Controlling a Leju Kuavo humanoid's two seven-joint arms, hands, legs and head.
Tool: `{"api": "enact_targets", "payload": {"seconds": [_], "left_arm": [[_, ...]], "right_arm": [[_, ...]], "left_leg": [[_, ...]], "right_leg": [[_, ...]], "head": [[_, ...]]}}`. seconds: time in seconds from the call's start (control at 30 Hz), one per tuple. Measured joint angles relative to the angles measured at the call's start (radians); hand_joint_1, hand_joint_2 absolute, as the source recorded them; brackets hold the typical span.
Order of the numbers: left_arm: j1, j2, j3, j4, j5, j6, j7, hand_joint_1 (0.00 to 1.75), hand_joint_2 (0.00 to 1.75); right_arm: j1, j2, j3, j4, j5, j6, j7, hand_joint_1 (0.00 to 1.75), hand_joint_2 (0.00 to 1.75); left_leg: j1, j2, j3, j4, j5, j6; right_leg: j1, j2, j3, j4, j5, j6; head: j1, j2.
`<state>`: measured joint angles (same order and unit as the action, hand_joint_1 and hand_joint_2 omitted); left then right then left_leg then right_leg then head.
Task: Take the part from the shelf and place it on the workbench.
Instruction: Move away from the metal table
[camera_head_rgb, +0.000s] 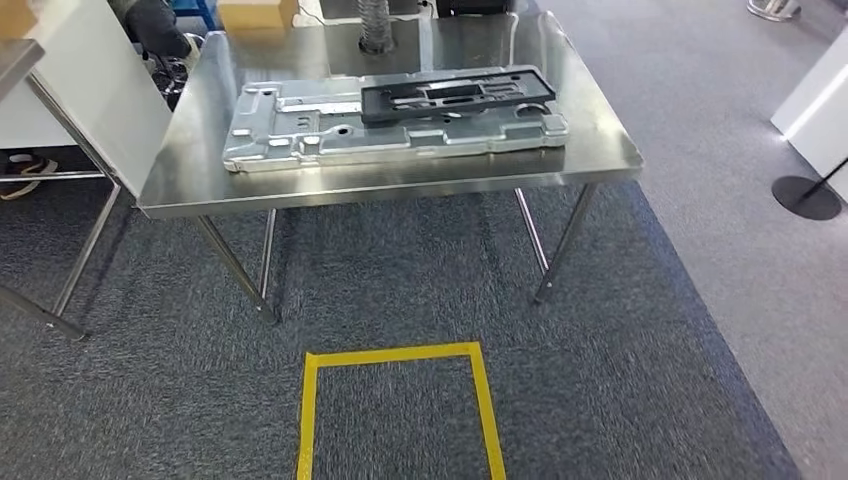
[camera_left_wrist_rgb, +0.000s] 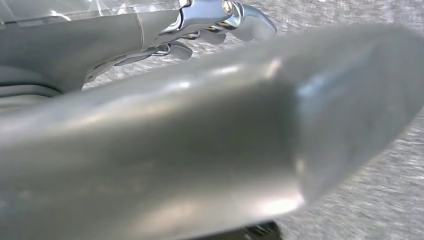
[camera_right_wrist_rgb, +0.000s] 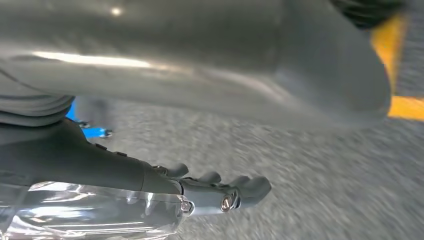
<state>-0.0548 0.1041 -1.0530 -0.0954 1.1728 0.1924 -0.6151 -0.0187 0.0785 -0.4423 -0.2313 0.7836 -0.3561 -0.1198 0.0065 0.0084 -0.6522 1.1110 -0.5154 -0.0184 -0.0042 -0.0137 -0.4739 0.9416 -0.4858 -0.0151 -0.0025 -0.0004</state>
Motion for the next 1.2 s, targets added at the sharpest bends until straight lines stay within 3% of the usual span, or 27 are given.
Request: {"api": "enact_targets", "payload": {"seconds": [0.03,0.07,0.1,0.13,0.17,0.2,0.27,0.3,0.33,0.4,0.43,0.47,0.53,0.57,0.6,0.63,0.67,0.73,0.8,0.83,0.93,1.0,1.07,1.1,1.13,1.17,1.2], "left_arm": [[0.000,0.001,-0.003,0.000,0.000,0.000,0.001,0.00,0.00],[-0.001,0.003,-0.006,0.000,0.000,0.000,0.002,0.00,0.00],[-0.002,0.004,-0.009,0.000,0.000,0.000,0.003,0.00,0.00],[-0.002,0.004,-0.010,0.000,0.000,-0.001,0.004,0.00,0.00],[-0.003,0.004,-0.011,0.000,0.000,-0.002,0.006,0.00,0.00],[-0.005,0.004,-0.012,0.000,0.000,-0.002,0.007,0.00,0.00],[-0.010,0.005,-0.013,0.000,0.000,-0.003,0.008,0.00,0.00],[-0.012,0.005,-0.013,0.000,0.000,-0.004,0.009,0.00,0.00],[-0.013,0.005,-0.014,0.000,0.000,-0.004,0.010,0.00,0.00],[-0.013,0.004,-0.016,0.000,0.000,-0.004,0.016,0.00,0.00],[-0.013,0.004,-0.018,0.000,0.000,-0.005,0.019,0.00,0.00],[-0.014,0.004,-0.020,0.000,0.000,-0.005,0.021,0.00,0.00],[-0.017,0.003,-0.023,0.000,0.000,-0.006,0.022,0.00,0.00],[-0.017,0.003,-0.025,0.000,0.000,-0.006,0.022,0.00,0.00],[-0.017,0.003,-0.027,0.000,0.000,-0.006,0.022,0.00,0.00],[-0.017,0.003,-0.029,0.000,0.000,-0.007,0.022,0.00,0.00],[-0.017,0.003,-0.031,0.000,0.000,-0.007,0.022,0.00,0.00],[-0.019,0.002,-0.034,-0.001,0.000,-0.008,0.022,0.00,0.00],[-0.019,0.000,-0.037,-0.001,0.000,-0.007,0.024,0.00,0.00],[-0.020,-0.001,-0.037,-0.001,0.000,-0.007,0.026,0.00,0.00],[-0.021,0.000,-0.039,-0.001,0.000,-0.006,0.038,0.00,0.00],[-0.020,0.001,-0.041,-0.001,0.000,-0.007,0.046,0.00,0.00],[-0.018,0.002,-0.044,-0.001,0.000,-0.007,0.055,0.00,0.00],[-0.018,0.003,-0.045,-0.001,0.000,-0.008,0.059,0.00,0.00],[-0.017,0.003,-0.045,-0.001,0.000,-0.008,0.064,0.00,0.00],[-0.017,0.003,-0.046,-0.001,0.000,-0.008,0.067,0.00,0.00],[-0.018,0.003,-0.047,-0.001,0.000,-0.007,0.070,0.00,0.00]], "right_arm": [[-0.001,0.000,0.007,0.004,0.004,0.012,0.008,0.00,0.00],[-0.001,0.000,0.013,0.009,0.007,0.025,0.017,0.00,0.00],[-0.003,0.000,0.018,0.013,0.010,0.039,0.026,0.00,0.00],[-0.005,0.000,0.022,0.016,0.011,0.055,0.036,0.00,0.00],[-0.008,0.000,0.025,0.020,0.011,0.071,0.047,0.00,0.00],[-0.011,0.001,0.027,0.023,0.010,0.085,0.057,0.00,0.00],[-0.016,0.001,0.028,0.027,0.006,0.103,0.069,0.00,0.00],[-0.017,0.002,0.028,0.028,0.003,0.111,0.076,0.00,0.00],[-0.018,0.002,0.028,0.030,0.000,0.121,0.083,0.00,0.00],[-0.019,0.002,0.028,0.032,-0.006,0.144,0.099,0.00,0.00],[-0.020,0.002,0.028,0.032,-0.007,0.155,0.104,0.00,0.00],[-0.020,0.002,0.028,0.032,-0.007,0.164,0.107,0.00,0.00],[-0.021,0.002,0.028,0.032,-0.009,0.177,0.106,0.00,0.00],[-0.021,0.003,0.028,0.032,-0.009,0.180,0.106,0.00,0.00],[-0.022,0.003,0.028,0.033,-0.010,0.183,0.104,0.00,0.00],[-0.022,0.003,0.028,0.033,-0.010,0.183,0.103,0.00,0.00],[-0.023,0.003,0.028,0.033,-0.010,0.183,0.101,0.00,0.00],[-0.025,0.003,0.028,0.032,-0.011,0.186,0.096,0.00,0.00],[-0.029,0.001,0.027,0.032,-0.016,0.192,0.090,0.00,0.00],[-0.031,0.001,0.026,0.032,-0.020,0.195,0.087,0.00,0.00],[-0.032,0.002,0.019,0.032,-0.038,0.206,0.079,0.00,0.00],[-0.031,0.002,0.010,0.033,-0.052,0.220,0.082,0.00,0.00],[-0.029,0.001,0.000,0.033,-0.059,0.233,0.092,0.00,0.00],[-0.028,0.000,-0.004,0.033,-0.060,0.238,0.097,0.00,0.00],[-0.028,0.000,-0.007,0.033,-0.061,0.242,0.102,0.00,0.00],[-0.027,-0.001,-0.011,0.033,-0.062,0.245,0.107,0.00,0.00],[-0.027,-0.001,-0.015,0.033,-0.063,0.247,0.110,0.00,0.00]], "left_leg": [[0.000,0.000,-0.013,0.066,-0.051,-0.003],[0.001,0.000,-0.021,0.128,-0.082,-0.005],[0.002,0.000,-0.017,0.168,-0.084,-0.006],[0.002,0.000,0.000,0.177,-0.063,-0.007],[0.003,0.000,0.035,0.152,-0.032,-0.007],[0.004,-0.001,0.087,0.093,-0.008,-0.005],[0.001,-0.003,0.195,-0.060,-0.019,0.002],[-0.001,-0.004,0.228,-0.115,-0.037,0.009],[-0.004,-0.004,0.241,-0.144,-0.049,0.016],[-0.005,-0.001,0.228,-0.150,-0.036,0.034],[-0.004,0.002,0.217,-0.151,-0.024,0.044],[-0.003,0.004,0.204,-0.152,-0.011,0.051],[-0.004,0.005,0.172,-0.151,0.016,0.060],[-0.005,0.005,0.155,-0.150,0.029,0.061],[-0.006,0.005,0.137,-0.148,0.043,0.061],[-0.007,0.006,0.120,-0.145,0.054,0.060],[-0.007,0.006,0.103,-0.142,0.064,0.058],[-0.010,0.005,0.075,-0.137,0.082,0.054],[-0.013,0.005,0.060,-0.132,0.098,0.047],[-0.014,0.007,0.056,-0.131,0.106,0.042],[-0.010,0.007,0.044,-0.123,0.113,0.024],[-0.006,0.003,0.013,-0.047,0.050,0.014],[-0.002,0.000,-0.036,0.096,-0.036,0.006],[-0.001,0.000,-0.050,0.149,-0.056,0.003],[0.001,0.000,-0.048,0.170,-0.056,0.000],[0.003,0.000,-0.025,0.147,-0.037,-0.001],[0.005,0.000,0.017,0.084,-0.008,-0.002]], "right_leg": [[0.001,0.000,-0.017,0.001,0.013,-0.002],[0.002,-0.001,-0.035,0.003,0.026,-0.002],[0.003,-0.001,-0.055,0.007,0.038,-0.001],[0.003,-0.002,-0.075,0.013,0.050,0.001],[0.003,-0.002,-0.096,0.020,0.060,0.003],[0.002,-0.001,-0.115,0.030,0.070,0.007],[0.003,-0.001,-0.142,0.050,0.084,0.017],[0.004,-0.002,-0.149,0.055,0.091,0.023],[0.004,-0.002,-0.153,0.056,0.100,0.029],[0.000,-0.001,-0.159,0.056,0.111,0.042],[-0.001,0.002,-0.166,0.069,0.091,0.048],[-0.003,0.004,-0.176,0.097,0.054,0.053],[-0.006,0.007,-0.207,0.219,-0.059,0.061],[-0.007,0.008,-0.218,0.285,-0.097,0.063],[-0.009,0.008,-0.222,0.339,-0.113,0.065],[-0.009,0.008,-0.209,0.358,-0.101,0.065],[-0.009,0.008,-0.179,0.339,-0.074,0.063],[-0.005,0.008,-0.068,0.205,-0.032,0.049],[0.002,0.005,0.044,0.046,-0.046,0.032],[0.006,0.004,0.072,0.000,-0.059,0.026],[0.003,0.002,0.070,-0.029,-0.048,0.011],[0.000,-0.001,0.058,-0.032,-0.031,0.002],[0.002,-0.003,0.041,-0.029,-0.020,-0.002],[0.002,-0.003,0.033,-0.025,-0.017,-0.002],[0.002,-0.002,0.026,-0.020,-0.014,-0.001],[0.001,-0.002,0.020,-0.014,-0.013,0.001],[0.000,-0.001,0.015,-0.007,-0.014,0.003]], "head": [[-0.002,0.000],[-0.002,0.000],[-0.002,0.000],[-0.002,0.000],[-0.003,0.000],[-0.003,0.000],[-0.002,0.000],[-0.002,0.000],[-0.001,0.000],[-0.002,0.000],[-0.001,0.000],[0.001,0.000],[0.005,0.000],[0.006,0.000],[0.006,0.000],[0.006,0.000],[0.006,0.000],[0.006,0.000],[0.006,0.000],[0.005,0.000],[0.006,0.000],[0.003,0.000],[0.001,0.000],[0.001,0.000],[0.001,0.000],[0.001,0.000],[0.001,0.000]]}}
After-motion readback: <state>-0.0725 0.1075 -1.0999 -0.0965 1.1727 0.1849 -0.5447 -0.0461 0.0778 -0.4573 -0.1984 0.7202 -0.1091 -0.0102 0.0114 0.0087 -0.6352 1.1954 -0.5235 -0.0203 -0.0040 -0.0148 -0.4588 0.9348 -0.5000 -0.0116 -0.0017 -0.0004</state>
